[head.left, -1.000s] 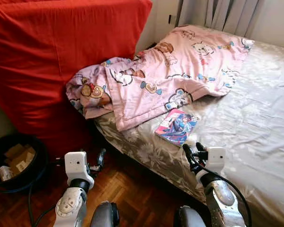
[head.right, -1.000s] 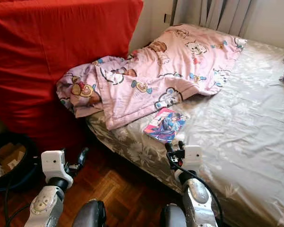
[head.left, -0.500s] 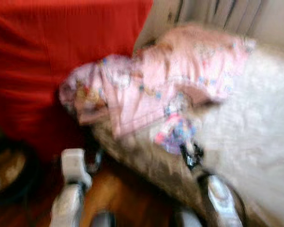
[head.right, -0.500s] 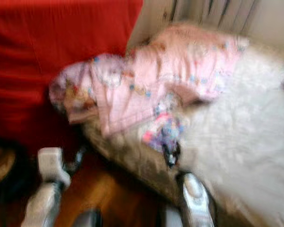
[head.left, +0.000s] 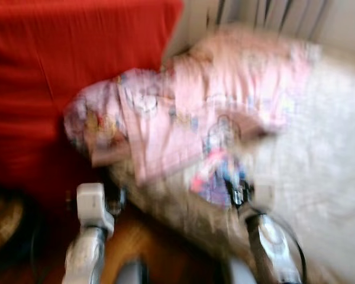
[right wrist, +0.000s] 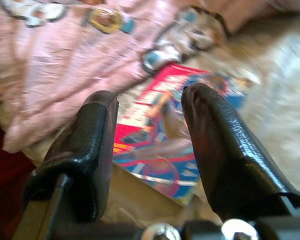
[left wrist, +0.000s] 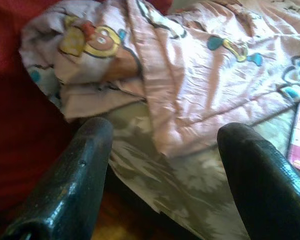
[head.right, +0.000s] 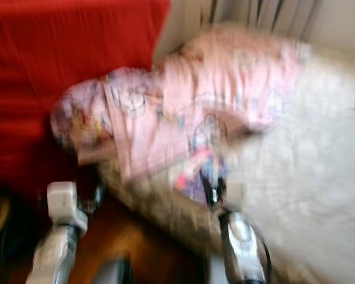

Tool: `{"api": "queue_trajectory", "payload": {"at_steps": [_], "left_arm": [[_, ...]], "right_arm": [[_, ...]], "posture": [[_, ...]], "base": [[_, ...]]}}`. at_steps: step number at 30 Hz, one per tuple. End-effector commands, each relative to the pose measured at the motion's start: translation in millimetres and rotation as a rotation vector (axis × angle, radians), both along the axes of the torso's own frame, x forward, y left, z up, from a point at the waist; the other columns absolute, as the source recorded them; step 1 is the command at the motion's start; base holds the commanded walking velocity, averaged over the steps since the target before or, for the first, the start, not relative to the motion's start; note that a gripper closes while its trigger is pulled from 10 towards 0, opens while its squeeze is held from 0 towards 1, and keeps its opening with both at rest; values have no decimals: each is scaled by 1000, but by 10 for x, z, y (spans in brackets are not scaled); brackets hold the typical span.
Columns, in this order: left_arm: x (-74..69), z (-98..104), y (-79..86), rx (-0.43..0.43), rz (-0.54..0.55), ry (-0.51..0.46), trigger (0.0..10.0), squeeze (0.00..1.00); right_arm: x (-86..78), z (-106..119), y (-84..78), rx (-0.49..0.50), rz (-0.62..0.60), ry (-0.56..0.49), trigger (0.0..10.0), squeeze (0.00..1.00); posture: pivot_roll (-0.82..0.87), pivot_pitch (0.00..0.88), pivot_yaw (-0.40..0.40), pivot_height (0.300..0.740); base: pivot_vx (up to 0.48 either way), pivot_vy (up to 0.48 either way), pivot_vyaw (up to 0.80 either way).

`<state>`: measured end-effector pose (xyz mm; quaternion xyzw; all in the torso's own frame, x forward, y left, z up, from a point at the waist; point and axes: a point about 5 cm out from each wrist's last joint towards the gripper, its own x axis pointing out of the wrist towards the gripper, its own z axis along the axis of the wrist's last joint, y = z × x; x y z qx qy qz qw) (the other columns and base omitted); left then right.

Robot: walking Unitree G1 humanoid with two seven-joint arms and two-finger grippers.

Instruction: Clean up the room

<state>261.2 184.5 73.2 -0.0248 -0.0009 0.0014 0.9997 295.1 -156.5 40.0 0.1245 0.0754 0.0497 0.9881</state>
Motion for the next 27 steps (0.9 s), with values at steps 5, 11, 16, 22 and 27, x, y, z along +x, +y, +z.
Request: {"api": "queue_trajectory", "payload": {"at_steps": [5,11,16,22,27], "left_arm": [[-11,-22,10,6,-8,22,10000,0],[1,-3,-1,7,-12,19,10000,0],[-5,29,-27,0,-16,13,10000,0],[-90,28,-75,-7,-23,22,10000,0],[-247,81,-73,-7,-14,27,10000,0]], "right_arm": [[68,-55,5,21,-20,56,10000,0],[144,-97,14,22,-36,121,10000,0],[217,-121,-8,24,-83,182,10000,1000],[249,-138,-48,47,-131,219,10000,1000],[281,-113,-100,83,-169,222,10000,1000]], "posture": [[1,146,-19,613],[14,161,-16,613],[39,201,-11,613],[64,258,-10,613],[93,332,-6,613]], "base": [[0,0,0],[0,0,0],[0,0,0],[0,0,0],[0,0,0]]}}
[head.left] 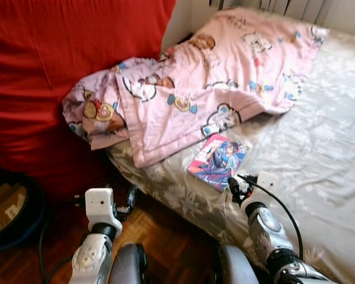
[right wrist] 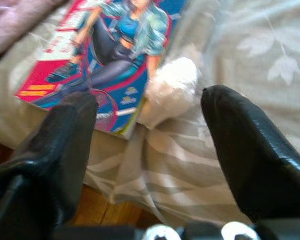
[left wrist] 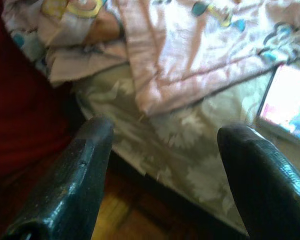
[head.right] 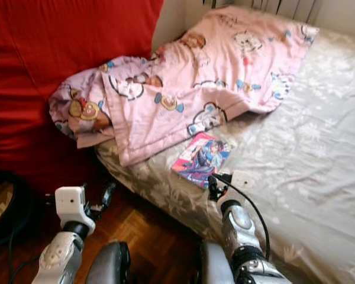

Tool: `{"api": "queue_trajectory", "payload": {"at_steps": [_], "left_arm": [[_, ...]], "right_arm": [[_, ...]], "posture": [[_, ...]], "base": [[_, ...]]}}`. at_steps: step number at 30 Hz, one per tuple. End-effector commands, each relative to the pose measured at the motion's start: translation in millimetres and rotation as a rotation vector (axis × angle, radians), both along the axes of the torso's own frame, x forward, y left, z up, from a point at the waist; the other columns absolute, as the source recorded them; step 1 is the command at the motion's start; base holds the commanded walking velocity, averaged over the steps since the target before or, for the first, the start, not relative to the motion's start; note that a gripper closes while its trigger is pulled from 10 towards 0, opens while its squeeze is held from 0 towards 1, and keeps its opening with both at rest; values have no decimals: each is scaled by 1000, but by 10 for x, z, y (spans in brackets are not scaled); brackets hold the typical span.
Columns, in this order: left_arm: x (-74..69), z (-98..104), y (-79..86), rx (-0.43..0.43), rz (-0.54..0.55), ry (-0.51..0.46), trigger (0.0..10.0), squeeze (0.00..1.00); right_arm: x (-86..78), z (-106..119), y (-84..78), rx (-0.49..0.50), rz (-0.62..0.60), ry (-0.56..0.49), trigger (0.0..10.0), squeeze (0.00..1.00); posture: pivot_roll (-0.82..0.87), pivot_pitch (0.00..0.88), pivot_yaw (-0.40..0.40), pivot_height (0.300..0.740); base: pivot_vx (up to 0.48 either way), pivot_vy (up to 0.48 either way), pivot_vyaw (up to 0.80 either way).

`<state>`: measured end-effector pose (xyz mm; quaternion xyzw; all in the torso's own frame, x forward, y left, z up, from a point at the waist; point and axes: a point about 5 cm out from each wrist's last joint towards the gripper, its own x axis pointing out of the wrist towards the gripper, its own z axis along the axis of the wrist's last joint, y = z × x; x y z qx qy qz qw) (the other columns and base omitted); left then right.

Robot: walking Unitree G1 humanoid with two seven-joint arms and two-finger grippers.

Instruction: Clean up the room

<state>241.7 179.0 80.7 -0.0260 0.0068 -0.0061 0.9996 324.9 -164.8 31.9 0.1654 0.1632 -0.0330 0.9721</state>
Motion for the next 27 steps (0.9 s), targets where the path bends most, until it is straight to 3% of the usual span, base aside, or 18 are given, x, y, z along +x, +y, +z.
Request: {"api": "queue_trajectory", "payload": {"at_steps": [1,5,6,7,8,17,27], "left_arm": [[-121,27,-9,-4,5,18,10000,0],[-283,80,-3,1,12,25,10000,0],[-300,96,-1,0,16,25,10000,0],[-307,106,2,0,19,26,10000,0],[-318,127,1,-1,21,27,10000,0],[-416,250,-30,-1,31,32,10000,0],[-541,271,-16,7,44,71,10000,0]], "right_arm": [[12,-9,-30,31,-38,24,10000,1000],[81,67,-37,36,-51,8,10000,1000],[100,91,-34,40,-52,1,10000,710],[118,113,-29,43,-52,-5,10000,306],[145,143,-19,48,-50,-12,10000,0],[283,332,19,70,-45,-76,10000,0],[374,551,-154,104,-188,-193,10000,0]], "posture": [[104,350,-5,613],[131,395,-2,613],[136,403,-2,613],[136,403,-2,613],[145,413,-2,613],[183,453,2,613],[198,475,8,613]], "base": [[0,0,0],[0,0,0],[0,0,0],[0,0,0],[0,0,0],[0,0,0],[0,0,0]]}}
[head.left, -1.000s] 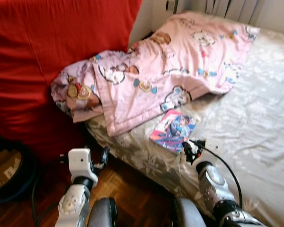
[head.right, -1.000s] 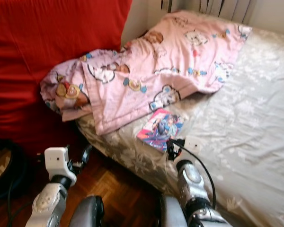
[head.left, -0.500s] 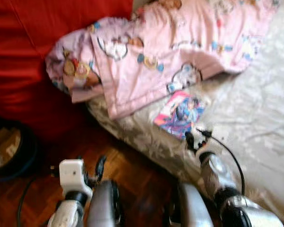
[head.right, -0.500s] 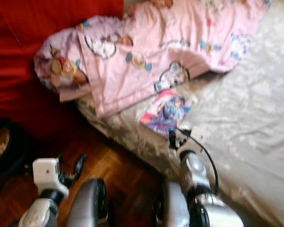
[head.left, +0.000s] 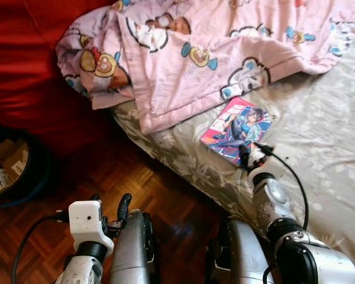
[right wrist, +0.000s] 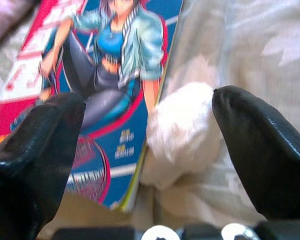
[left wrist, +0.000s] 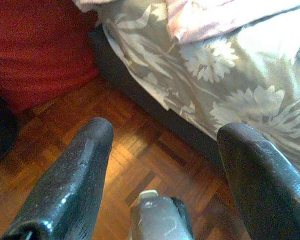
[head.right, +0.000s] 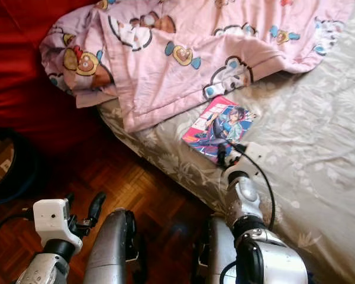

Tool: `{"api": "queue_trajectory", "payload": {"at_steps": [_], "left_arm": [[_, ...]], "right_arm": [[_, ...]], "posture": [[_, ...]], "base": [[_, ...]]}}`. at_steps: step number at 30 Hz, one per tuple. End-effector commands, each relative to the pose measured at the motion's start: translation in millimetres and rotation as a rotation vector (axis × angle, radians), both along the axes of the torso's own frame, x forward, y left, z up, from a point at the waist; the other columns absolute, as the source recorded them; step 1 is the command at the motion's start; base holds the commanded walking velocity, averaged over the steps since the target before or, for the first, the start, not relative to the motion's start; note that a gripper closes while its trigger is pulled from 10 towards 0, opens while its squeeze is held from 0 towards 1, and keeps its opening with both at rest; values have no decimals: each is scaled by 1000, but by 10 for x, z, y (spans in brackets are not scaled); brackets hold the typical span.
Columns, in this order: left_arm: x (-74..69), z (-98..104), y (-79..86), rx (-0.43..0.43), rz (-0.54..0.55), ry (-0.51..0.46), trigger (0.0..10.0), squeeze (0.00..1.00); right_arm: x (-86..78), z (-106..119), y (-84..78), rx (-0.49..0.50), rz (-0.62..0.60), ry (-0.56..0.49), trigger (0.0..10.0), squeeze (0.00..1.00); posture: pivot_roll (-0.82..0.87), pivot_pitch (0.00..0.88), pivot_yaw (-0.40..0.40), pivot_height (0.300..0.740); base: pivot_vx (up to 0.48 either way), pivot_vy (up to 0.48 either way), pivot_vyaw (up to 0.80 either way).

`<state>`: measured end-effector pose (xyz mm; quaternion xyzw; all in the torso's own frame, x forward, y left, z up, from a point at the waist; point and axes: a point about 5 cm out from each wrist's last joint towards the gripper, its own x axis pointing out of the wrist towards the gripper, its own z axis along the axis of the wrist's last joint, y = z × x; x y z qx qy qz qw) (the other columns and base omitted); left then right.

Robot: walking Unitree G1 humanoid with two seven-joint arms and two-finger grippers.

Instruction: Clean up the room

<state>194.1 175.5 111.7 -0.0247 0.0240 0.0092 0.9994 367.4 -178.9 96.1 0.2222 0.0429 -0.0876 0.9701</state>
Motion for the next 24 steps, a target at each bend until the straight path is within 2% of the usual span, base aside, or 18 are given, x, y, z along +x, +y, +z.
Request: {"api": "queue_trajectory", "payload": {"at_steps": [1,6,9,10,13,14,15,18,19,24], "left_arm": [[-71,-40,17,4,14,38,10000,0],[-75,-36,-1,4,9,46,10000,0],[-90,-26,-2,5,7,50,10000,0],[-96,-27,1,7,6,54,10000,0],[-116,-31,13,12,8,60,10000,0],[-128,-31,21,14,10,63,10000,0],[-131,-31,23,15,11,64,10000,0],[-137,-26,23,18,11,68,10000,0],[-143,-26,22,19,10,71,10000,0],[-145,-30,24,23,10,73,10000,0]], "right_arm": [[-52,-96,-15,18,-19,33,10000,0],[-83,-173,-16,5,-15,85,10000,0],[-101,-223,-12,35,-20,118,10000,0],[-104,-230,-14,36,-25,126,0,0],[-103,-233,-8,33,-28,133,0,0],[-102,-237,0,35,-25,139,1216,0],[-103,-243,8,36,-23,144,9529,0],[-105,-253,23,32,-16,155,10000,0],[-105,-253,28,35,-13,153,0,0],[-103,-248,32,41,-13,145,0,0]], "posture": [[196,475,9,613],[195,478,11,613],[201,483,15,613],[201,483,15,613],[206,485,18,613],[209,484,20,613],[209,484,20,613],[213,489,22,613],[213,489,22,613],[213,486,22,613]], "base": [[0,0,0],[0,0,0],[0,0,0],[0,0,0],[0,0,0],[0,0,0],[0,0,0],[0,0,0],[0,0,0],[0,0,0]]}}
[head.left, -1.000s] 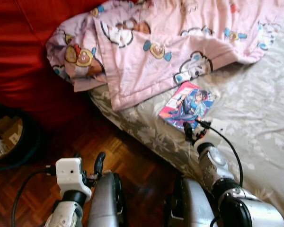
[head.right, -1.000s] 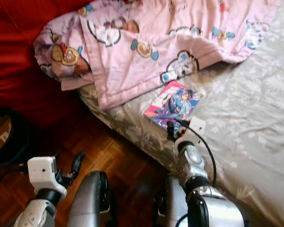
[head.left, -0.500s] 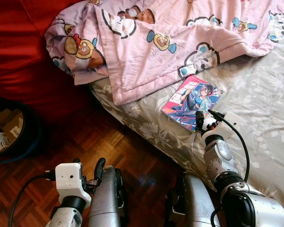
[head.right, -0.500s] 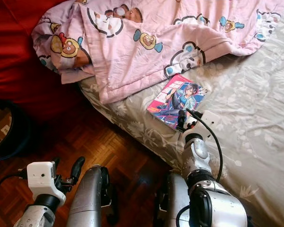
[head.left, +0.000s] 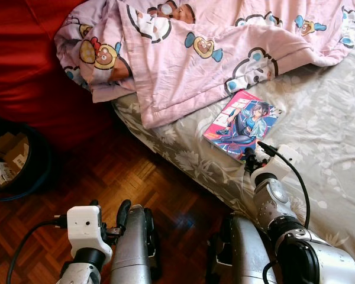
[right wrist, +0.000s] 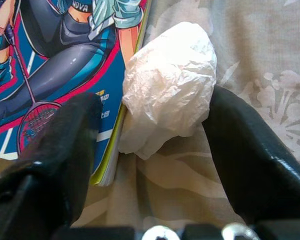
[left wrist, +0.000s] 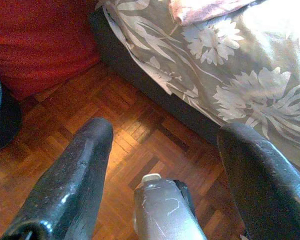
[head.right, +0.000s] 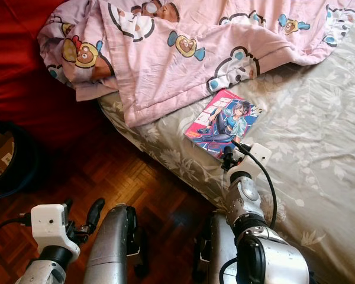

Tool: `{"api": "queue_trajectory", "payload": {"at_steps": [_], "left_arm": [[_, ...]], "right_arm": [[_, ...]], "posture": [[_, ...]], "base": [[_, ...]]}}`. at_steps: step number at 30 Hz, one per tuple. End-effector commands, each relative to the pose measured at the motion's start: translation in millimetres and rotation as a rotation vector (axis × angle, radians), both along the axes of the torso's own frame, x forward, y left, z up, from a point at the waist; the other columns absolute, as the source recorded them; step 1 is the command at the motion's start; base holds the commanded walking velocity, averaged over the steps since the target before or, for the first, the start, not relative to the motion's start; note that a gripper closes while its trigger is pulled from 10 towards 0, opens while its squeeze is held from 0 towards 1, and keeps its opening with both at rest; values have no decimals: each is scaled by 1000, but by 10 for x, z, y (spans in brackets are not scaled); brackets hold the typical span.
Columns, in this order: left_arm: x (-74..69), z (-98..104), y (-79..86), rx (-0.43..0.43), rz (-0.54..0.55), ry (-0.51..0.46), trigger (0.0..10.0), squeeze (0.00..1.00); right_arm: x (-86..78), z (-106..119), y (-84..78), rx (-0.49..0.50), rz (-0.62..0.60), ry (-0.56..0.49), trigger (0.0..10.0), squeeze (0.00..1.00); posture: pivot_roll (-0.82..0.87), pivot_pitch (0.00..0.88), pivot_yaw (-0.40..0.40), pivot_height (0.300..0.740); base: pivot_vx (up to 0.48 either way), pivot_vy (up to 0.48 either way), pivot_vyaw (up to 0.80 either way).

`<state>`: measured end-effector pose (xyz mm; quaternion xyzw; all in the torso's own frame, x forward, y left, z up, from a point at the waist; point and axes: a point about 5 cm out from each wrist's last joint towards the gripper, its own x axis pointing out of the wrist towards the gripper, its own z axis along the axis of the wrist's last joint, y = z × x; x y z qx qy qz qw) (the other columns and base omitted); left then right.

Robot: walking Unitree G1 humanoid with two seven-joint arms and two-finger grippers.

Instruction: Clean up the room

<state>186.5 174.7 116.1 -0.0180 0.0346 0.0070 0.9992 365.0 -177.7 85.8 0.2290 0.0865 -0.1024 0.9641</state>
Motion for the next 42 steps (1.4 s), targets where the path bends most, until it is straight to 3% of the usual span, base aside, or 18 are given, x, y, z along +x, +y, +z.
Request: {"api": "queue_trajectory", "payload": {"at_steps": [1,22,35,38,42], "left_arm": [[-66,-74,32,11,16,52,10000,0],[28,-108,7,16,11,46,10000,0],[291,-206,44,1,28,25,10000,0],[485,-183,60,-16,44,-15,10000,0],[619,-200,105,-48,69,-28,10000,0]], "right_arm": [[-79,-145,17,19,-3,53,0,0],[-101,-159,-15,-8,-12,44,0,0],[-97,-123,-73,-5,-44,13,0,0],[-112,-78,-142,-56,-39,-48,0,0],[-160,-69,-236,-100,-54,-90,0,0]], "posture": [[213,486,22,613],[197,449,21,613],[152,353,3,613],[116,285,-11,613],[86,239,-18,613]], "base": [[0,0,0],[0,0,0],[0,0,0],[0,0,0],[0,0,0]]}}
